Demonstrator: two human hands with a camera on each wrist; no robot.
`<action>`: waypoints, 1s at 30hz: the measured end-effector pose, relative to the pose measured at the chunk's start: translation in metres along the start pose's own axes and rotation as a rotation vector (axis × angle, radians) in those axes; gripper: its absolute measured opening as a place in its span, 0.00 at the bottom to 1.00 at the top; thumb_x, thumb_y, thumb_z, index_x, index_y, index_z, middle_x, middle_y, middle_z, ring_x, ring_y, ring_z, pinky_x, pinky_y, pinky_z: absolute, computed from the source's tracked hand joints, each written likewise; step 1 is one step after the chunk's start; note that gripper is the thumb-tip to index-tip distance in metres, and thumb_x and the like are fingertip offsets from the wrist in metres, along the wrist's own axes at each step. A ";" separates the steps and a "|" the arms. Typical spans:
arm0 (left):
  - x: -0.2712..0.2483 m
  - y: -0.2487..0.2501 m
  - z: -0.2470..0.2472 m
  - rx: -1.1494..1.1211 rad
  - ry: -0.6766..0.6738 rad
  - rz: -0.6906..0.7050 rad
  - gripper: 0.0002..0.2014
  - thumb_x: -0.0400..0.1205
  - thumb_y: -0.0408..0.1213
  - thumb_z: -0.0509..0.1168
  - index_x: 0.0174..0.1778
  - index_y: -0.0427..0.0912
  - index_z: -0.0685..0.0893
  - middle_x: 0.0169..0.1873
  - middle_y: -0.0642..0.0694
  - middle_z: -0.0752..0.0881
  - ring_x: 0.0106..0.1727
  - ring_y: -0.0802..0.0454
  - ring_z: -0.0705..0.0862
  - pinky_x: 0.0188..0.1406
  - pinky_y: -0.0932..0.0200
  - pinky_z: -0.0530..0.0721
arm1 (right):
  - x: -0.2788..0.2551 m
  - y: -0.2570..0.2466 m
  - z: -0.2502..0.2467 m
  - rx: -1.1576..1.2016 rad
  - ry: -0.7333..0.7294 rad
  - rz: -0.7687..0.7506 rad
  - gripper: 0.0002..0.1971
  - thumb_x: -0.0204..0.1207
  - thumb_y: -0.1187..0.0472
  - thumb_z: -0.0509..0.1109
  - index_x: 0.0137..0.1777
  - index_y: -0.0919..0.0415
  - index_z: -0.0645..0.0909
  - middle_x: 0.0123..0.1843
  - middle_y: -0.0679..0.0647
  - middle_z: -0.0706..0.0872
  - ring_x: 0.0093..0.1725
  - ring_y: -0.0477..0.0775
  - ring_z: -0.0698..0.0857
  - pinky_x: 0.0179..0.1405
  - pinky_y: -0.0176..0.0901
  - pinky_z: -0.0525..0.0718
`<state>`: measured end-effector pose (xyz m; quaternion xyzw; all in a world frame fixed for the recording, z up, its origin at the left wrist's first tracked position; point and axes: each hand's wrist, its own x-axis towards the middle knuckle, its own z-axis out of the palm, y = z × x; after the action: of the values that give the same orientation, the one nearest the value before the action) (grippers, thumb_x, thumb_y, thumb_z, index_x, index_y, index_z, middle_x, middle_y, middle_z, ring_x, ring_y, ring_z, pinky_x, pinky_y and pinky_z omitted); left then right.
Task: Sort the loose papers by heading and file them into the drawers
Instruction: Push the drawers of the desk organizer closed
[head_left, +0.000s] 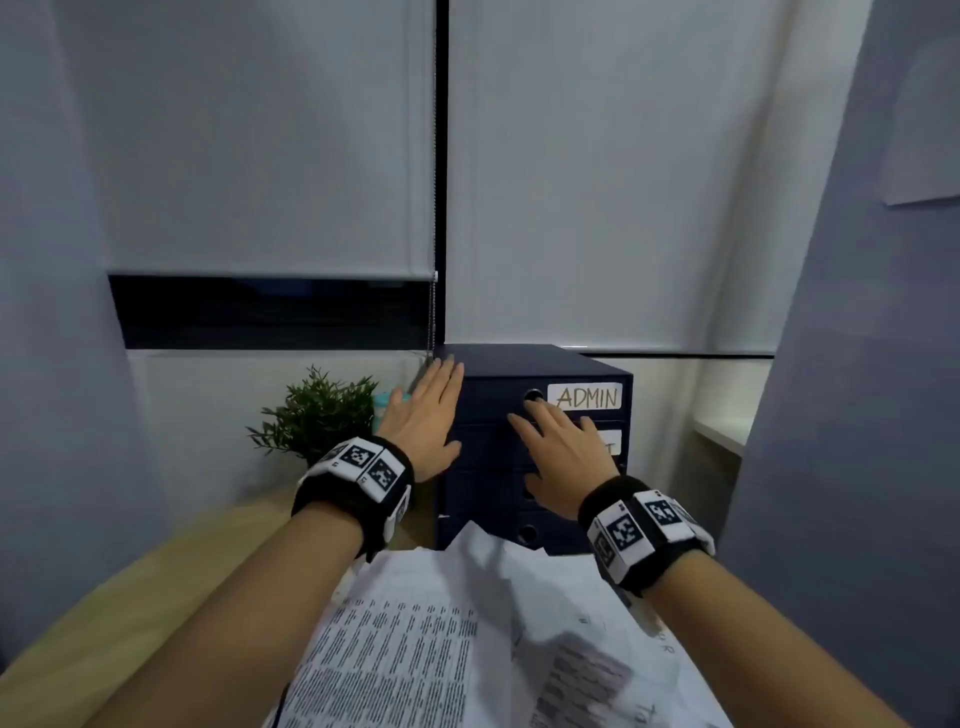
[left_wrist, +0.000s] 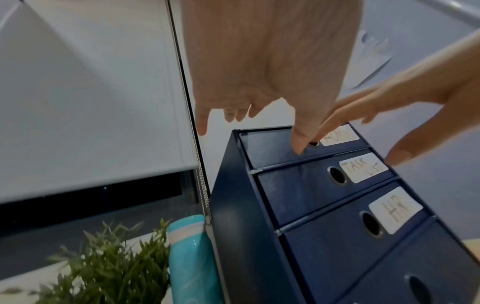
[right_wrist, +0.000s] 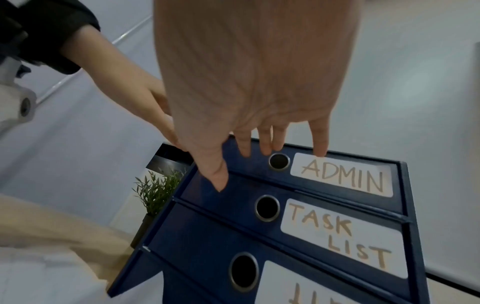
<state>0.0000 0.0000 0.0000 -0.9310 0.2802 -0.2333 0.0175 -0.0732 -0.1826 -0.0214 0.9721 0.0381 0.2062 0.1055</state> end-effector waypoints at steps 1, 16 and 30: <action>0.002 0.002 -0.001 0.031 -0.011 -0.009 0.45 0.82 0.49 0.61 0.84 0.40 0.36 0.84 0.45 0.38 0.85 0.49 0.40 0.80 0.39 0.55 | -0.001 0.001 -0.001 0.008 0.016 0.008 0.39 0.78 0.52 0.67 0.85 0.54 0.51 0.86 0.55 0.52 0.85 0.56 0.51 0.78 0.63 0.61; 0.008 0.002 -0.006 0.084 -0.171 -0.028 0.58 0.72 0.52 0.73 0.83 0.38 0.36 0.84 0.44 0.40 0.85 0.50 0.41 0.80 0.38 0.51 | 0.012 0.005 0.009 0.075 0.006 0.071 0.42 0.78 0.54 0.68 0.85 0.49 0.46 0.86 0.53 0.53 0.86 0.53 0.49 0.79 0.67 0.57; 0.003 0.002 0.000 -0.107 -0.061 -0.023 0.50 0.76 0.53 0.71 0.85 0.48 0.43 0.85 0.48 0.44 0.85 0.50 0.45 0.77 0.35 0.58 | -0.003 0.000 0.002 0.079 0.058 0.021 0.27 0.76 0.58 0.65 0.75 0.48 0.64 0.79 0.49 0.66 0.86 0.51 0.47 0.78 0.75 0.50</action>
<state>0.0010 -0.0029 0.0006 -0.9404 0.2811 -0.1895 -0.0265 -0.0749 -0.1832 -0.0238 0.9694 0.0392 0.2337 0.0638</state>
